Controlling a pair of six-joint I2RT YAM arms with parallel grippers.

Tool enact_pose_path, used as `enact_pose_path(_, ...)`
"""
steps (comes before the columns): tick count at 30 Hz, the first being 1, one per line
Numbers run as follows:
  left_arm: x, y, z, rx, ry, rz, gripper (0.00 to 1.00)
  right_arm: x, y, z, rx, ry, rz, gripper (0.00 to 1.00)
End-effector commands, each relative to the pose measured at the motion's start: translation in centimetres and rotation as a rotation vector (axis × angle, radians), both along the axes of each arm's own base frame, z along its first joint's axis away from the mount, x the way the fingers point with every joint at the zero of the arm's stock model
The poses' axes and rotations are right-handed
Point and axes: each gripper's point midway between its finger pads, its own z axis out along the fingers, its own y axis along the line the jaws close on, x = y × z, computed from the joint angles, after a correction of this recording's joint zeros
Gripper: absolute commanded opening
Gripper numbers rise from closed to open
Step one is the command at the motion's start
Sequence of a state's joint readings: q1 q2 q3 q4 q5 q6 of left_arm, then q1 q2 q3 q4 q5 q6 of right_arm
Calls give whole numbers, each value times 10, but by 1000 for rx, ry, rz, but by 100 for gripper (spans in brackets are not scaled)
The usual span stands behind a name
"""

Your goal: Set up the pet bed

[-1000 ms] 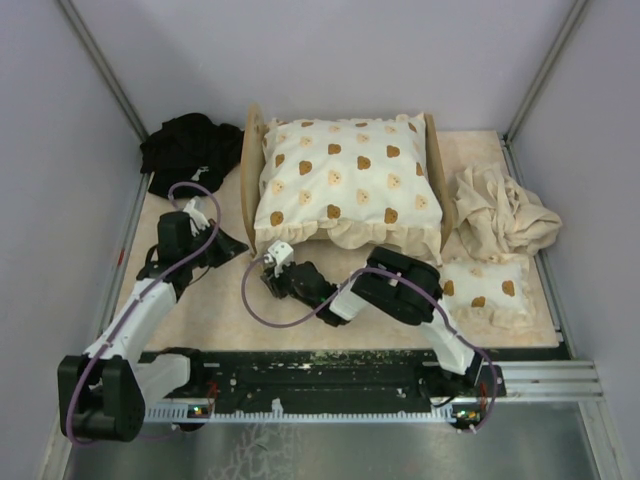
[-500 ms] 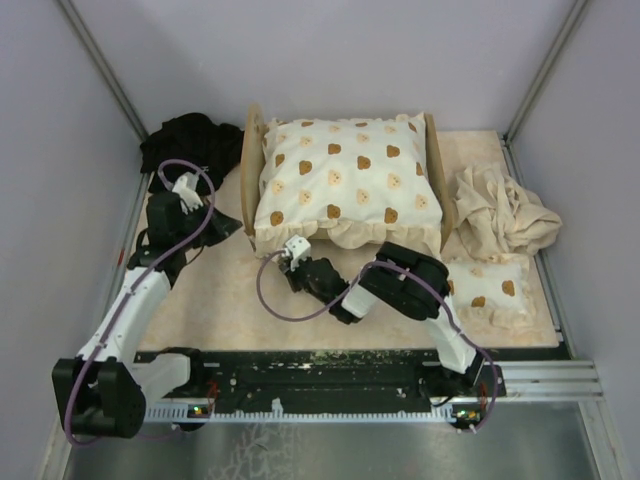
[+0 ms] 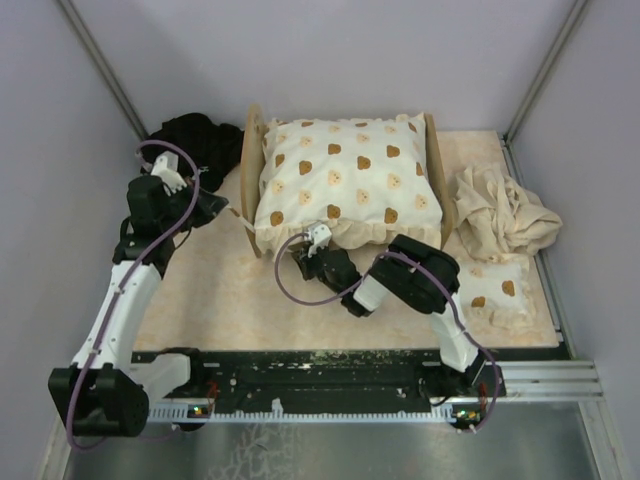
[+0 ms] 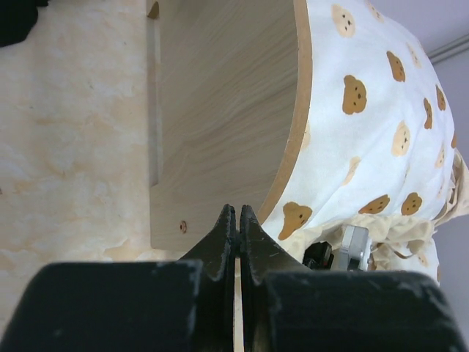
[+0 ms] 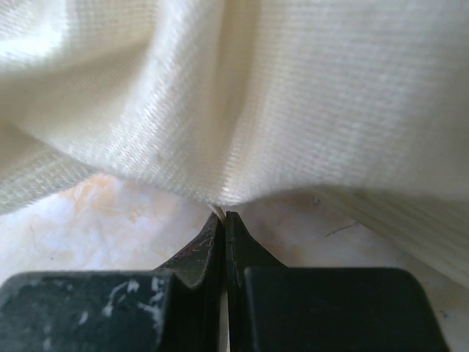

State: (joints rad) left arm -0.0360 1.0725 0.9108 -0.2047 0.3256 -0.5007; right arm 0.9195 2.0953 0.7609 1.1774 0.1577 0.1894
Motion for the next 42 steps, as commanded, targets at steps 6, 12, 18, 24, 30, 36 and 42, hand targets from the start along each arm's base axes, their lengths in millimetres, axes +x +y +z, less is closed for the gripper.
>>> enact_pose_path(6,-1,31,32,27,-58,147,0,13,-20,16,155,21,-146,0)
enact_pose_path(12,2,38,39,32,-79,178,0,18,-31,14,137,10,-206,0)
enact_pose_path(18,2,43,38,31,-67,197,0,16,-37,16,168,12,-223,0)
enact_pose_path(24,6,41,57,-7,-92,198,0,13,-27,14,184,24,-178,0)
enact_pose_path(30,-6,38,44,-15,-70,180,0,5,-13,34,226,6,-95,7)
enact_pose_path(36,-53,15,-43,-63,97,68,0,-17,-20,65,270,4,-21,31)
enact_pose_path(42,-93,3,-117,-119,239,33,10,-42,-35,77,213,40,37,45)
